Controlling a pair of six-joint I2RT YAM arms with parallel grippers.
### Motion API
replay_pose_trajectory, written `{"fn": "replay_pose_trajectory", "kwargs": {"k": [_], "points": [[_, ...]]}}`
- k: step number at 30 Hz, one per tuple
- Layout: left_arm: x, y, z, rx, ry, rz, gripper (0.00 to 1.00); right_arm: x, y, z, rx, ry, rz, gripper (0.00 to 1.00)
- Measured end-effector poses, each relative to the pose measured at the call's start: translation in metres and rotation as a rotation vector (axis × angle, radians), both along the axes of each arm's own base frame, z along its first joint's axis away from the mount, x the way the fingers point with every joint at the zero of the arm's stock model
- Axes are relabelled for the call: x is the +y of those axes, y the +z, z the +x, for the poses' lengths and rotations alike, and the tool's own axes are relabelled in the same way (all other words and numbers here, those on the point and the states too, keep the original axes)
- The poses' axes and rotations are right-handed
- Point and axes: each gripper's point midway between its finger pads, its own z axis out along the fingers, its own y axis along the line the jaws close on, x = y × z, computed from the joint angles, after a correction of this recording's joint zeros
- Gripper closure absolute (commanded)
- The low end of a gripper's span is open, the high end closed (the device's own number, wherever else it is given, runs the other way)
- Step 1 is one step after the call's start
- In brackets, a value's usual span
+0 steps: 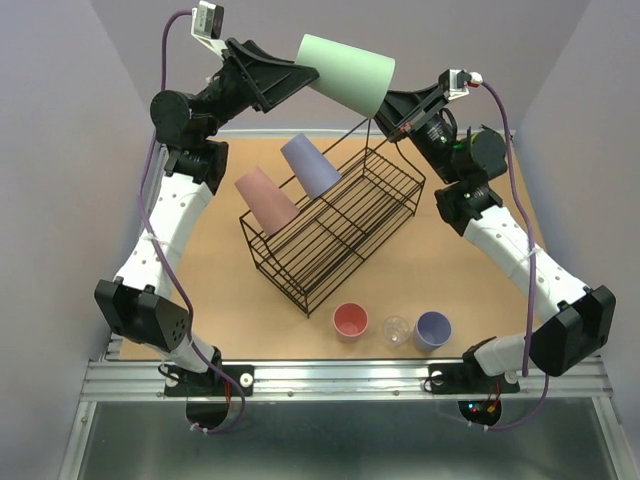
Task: Load the cups into the dish rack
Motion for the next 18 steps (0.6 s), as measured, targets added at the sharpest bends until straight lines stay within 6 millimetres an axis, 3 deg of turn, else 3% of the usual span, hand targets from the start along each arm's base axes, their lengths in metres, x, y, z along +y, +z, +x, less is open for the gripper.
{"fn": "replay_pose_trajectory", "kwargs": {"k": [6,9,10,11,12,13,14,18], "points": [[-0.005,-0.003,0.005,0.006,-0.006,0.016,0.31,0.002,-0.008,0.003,0.011,0.0,-0.006,1.0],[-0.006,-0.005,0.01,0.012,-0.005,0.021,0.6,0.002,-0.012,0.004,0.016,0.0,-0.008,0.99],[-0.007,-0.006,0.012,0.018,-0.006,0.023,0.61,0.002,-0.013,0.005,0.017,0.0,-0.009,1.0],[-0.008,-0.006,0.012,0.018,-0.008,0.024,0.6,0.003,-0.014,0.005,0.02,-0.001,-0.01,1.0],[-0.008,-0.006,0.013,0.018,-0.008,0.026,0.52,0.003,-0.015,0.005,0.021,-0.001,-0.01,1.0],[-0.009,-0.007,0.014,0.019,-0.01,0.027,0.32,0.002,-0.016,0.006,0.021,-0.003,-0.009,1.0],[-0.01,-0.007,0.014,0.02,-0.013,0.028,0.27,0.002,-0.017,0.007,0.023,-0.005,-0.008,1.0],[-0.011,-0.008,0.016,0.024,-0.014,0.032,0.23,0.002,-0.019,0.008,0.027,-0.009,-0.008,0.99]]}}
